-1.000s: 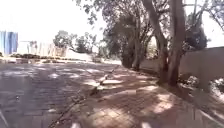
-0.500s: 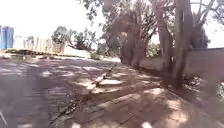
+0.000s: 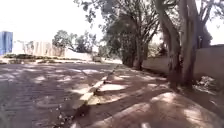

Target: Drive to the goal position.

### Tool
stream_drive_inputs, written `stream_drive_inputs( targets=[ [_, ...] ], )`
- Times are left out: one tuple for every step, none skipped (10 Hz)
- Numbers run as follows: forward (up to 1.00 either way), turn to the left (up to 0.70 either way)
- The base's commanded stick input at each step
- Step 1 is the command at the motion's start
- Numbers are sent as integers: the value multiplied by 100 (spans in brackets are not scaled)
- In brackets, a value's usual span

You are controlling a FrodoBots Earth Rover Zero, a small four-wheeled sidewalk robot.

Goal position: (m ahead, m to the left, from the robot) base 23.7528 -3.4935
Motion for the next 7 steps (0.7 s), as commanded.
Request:
stream_drive_inputs(
  targets=[
    [85,0],
    [85,0],
    [85,-5],
    [85,-21],
    [85,-34],
    [85,-34],
    [85,-32]
  ],
)
